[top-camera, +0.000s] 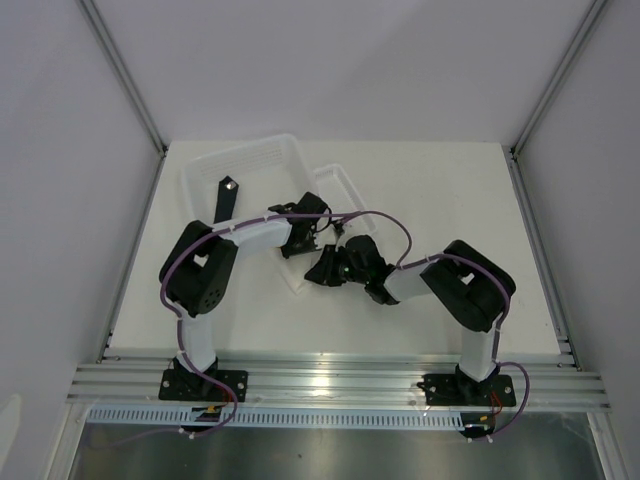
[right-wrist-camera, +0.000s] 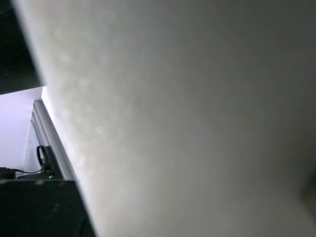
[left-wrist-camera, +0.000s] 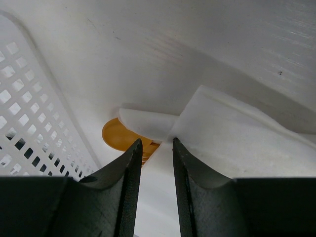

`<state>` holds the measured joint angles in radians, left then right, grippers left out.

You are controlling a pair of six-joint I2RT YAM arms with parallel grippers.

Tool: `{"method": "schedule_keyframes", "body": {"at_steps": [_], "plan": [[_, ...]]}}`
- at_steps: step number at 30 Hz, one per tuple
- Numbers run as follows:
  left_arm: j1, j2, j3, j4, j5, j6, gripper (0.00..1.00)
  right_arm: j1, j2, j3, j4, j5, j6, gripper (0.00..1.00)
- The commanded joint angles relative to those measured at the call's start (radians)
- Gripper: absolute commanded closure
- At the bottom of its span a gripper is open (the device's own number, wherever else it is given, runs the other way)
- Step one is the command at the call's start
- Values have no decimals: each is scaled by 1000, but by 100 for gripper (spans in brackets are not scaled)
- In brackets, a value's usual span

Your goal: Place the utensils on the paper napkin and roll it up

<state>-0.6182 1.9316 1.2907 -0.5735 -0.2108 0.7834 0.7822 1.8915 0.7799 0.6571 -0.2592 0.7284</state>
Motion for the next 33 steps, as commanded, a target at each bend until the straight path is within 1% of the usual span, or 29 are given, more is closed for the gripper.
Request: {"method": "schedule_keyframes", "body": {"at_steps": [1,5,6,9,11,14,15,19,22,25,28,33], "plan": [[-12,15,1,-54,129,25,65,-46,63,-13,-70,8,97,80],[-11,17,2,-54,126,22,65,-52,52,-22,-79,23,115,68],[-11,17,5,-55,125,20,65,-54,46,-27,-77,31,124,62],[-11,17,1,-57,122,13,65,-61,21,-59,-70,80,190,56],[-9,15,1,-57,122,11,65,-60,3,-99,-59,110,235,55],[-11,18,4,-61,120,11,65,-54,-20,-158,24,141,330,55],[-9,20,7,-65,119,10,65,-49,-29,-201,73,155,366,55],[-9,20,9,-63,122,2,65,-31,-80,-267,108,236,387,54],[-8,18,5,-62,122,2,65,-26,-88,-248,102,238,349,52],[-8,20,5,-62,120,-1,65,-23,-51,-211,127,224,345,51],[-8,18,5,-62,120,-1,65,-15,-8,-153,70,229,336,51],[-8,18,5,-62,119,-3,65,-11,46,-119,56,203,338,51]]}}
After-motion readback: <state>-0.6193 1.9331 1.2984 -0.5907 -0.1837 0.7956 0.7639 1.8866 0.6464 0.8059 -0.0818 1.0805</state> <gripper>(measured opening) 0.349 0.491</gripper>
